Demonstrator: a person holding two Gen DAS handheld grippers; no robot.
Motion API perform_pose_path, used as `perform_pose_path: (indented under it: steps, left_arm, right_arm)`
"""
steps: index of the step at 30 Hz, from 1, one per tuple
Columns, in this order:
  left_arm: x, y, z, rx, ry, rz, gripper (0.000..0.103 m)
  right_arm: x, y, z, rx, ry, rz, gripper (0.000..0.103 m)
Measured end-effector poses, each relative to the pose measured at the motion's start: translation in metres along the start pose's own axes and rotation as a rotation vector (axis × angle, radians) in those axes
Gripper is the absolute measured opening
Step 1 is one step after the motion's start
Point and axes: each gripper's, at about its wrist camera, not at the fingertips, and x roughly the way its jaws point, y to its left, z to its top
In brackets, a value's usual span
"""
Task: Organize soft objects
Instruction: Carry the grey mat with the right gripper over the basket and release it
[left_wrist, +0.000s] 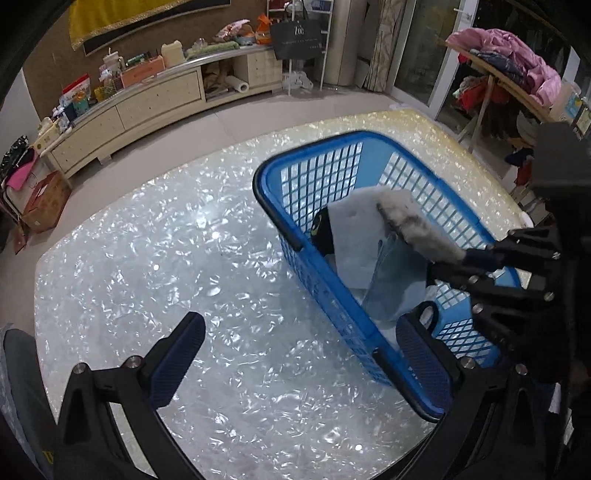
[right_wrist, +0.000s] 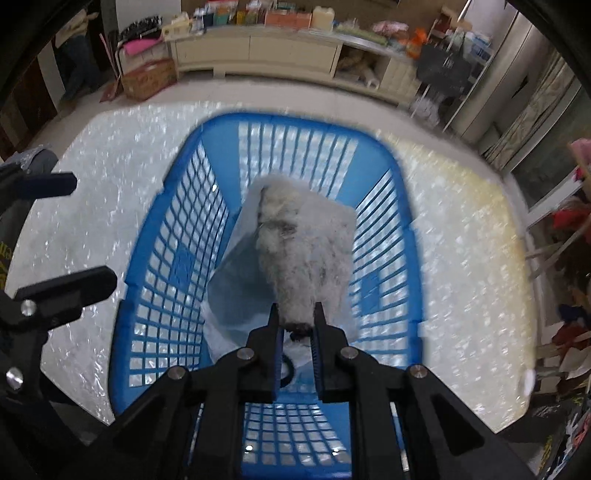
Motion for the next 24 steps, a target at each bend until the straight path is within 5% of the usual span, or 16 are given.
perform_pose_path:
  steps: [6, 11, 15, 17, 24]
  left_arm:
    - [0.013, 0.007, -0.002, -0.015, 0.022, -0.004, 0.103]
    - [0.010, 0.009, -0.007, -0.031, 0.006, -0.013, 0.103]
    - [0.002, 0.007, -0.017, -0.047, -0.019, -0.026, 0.103]
    - [-0.003, 0.005, -0.021, -0.057, -0.026, -0.026, 0.103]
    - [-0.039, -0.010, -0.042, -0.063, -0.149, 0.021, 0.103]
  right_arm:
    - [0.015, 0.002, 0.001, 0.022, 0.030, 0.069, 0.017]
    - [0.000, -0.003, 0.000, 0.061, -0.010, 0.078, 0.056]
    - [-0.018, -0.016, -0.005, 0.100, -0.057, 0.085, 0.063]
    - [-0.027, -0.014, -0.015, 0.120, -0.078, 0.082, 0.079]
    - [-0.062, -0.013, -0.044, 0.203, -0.162, 0.074, 0.091]
